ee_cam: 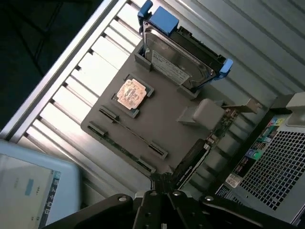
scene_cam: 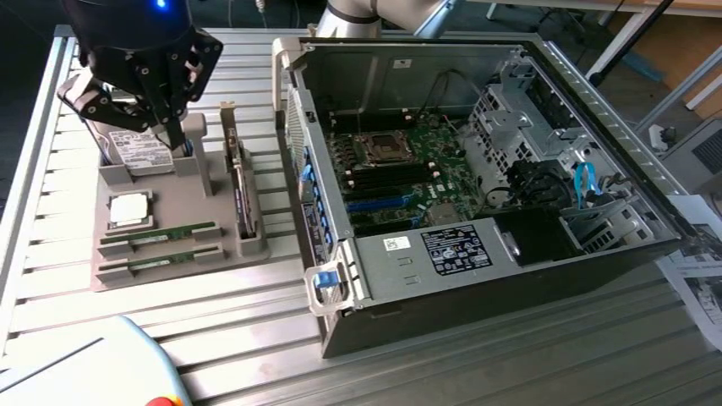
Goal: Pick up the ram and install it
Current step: 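Pick up the ram and move it above insertion slot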
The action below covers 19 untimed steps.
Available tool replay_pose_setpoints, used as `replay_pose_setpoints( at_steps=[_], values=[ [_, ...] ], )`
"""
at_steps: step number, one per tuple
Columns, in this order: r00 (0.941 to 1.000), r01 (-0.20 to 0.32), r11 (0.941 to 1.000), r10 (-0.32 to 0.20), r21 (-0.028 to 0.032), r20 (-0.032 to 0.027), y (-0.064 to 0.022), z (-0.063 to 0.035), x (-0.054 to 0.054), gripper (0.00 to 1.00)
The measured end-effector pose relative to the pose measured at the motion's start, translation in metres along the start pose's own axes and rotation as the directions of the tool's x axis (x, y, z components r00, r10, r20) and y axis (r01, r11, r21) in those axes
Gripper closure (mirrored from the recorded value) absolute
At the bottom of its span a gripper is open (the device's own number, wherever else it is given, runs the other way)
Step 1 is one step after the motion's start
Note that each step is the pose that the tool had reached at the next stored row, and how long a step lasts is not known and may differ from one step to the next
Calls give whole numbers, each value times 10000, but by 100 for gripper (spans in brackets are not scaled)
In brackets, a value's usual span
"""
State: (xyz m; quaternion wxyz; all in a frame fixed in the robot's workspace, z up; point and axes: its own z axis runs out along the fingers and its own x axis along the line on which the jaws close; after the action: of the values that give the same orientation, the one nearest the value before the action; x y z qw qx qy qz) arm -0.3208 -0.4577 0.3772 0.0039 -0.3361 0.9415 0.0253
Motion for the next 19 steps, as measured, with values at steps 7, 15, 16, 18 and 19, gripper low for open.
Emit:
replay_pose_setpoints(
  at_steps=[7, 15, 16, 18, 19],
  values=[
    [9880, 1545, 9880, -1546, -43, -66, -1, 22, 0, 89],
    [9356, 3525, 9357, -3527, -115, -143, -2, 50, 1, 89],
    [9287, 3703, 9288, -3704, -122, -149, -3, 53, 1, 89],
    [9146, 4039, 9147, -4041, -136, -161, -3, 58, 1, 89],
    [9070, 4206, 9071, -4208, -145, -167, -3, 60, 2, 89]
  ],
)
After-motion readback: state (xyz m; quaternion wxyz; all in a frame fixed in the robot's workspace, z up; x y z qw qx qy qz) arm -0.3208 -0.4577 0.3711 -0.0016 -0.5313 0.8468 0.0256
